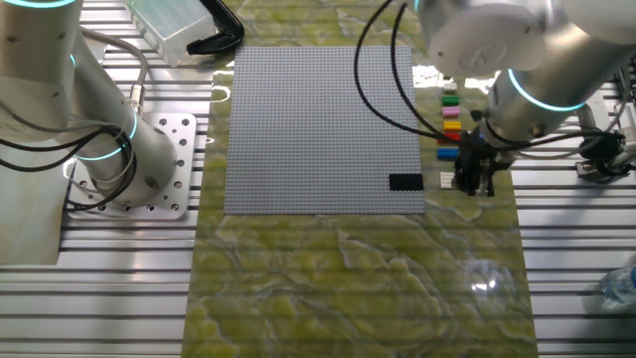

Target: Build with small Lego blocks

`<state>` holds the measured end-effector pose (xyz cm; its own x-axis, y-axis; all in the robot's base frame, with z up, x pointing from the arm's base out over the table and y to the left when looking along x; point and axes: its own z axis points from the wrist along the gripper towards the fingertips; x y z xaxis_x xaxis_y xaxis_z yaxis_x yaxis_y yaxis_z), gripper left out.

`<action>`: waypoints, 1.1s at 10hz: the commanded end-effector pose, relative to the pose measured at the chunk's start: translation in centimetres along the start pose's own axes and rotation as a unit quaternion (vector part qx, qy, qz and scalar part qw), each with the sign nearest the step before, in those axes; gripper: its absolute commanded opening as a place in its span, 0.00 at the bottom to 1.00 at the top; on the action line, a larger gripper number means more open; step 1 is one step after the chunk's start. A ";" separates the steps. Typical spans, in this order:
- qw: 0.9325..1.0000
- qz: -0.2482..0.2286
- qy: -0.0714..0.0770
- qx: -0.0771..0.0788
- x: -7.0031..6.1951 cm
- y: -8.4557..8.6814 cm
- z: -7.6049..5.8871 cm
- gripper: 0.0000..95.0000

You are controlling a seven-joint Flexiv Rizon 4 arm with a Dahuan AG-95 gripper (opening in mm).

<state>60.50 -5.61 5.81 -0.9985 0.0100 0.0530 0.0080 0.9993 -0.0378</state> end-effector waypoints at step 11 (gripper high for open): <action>0.999 0.014 -0.045 -0.021 -0.8 1.2 2.6 0.40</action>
<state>61.21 -4.56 2.92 -0.9984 0.0369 -0.0437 0.0369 0.9993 -0.0008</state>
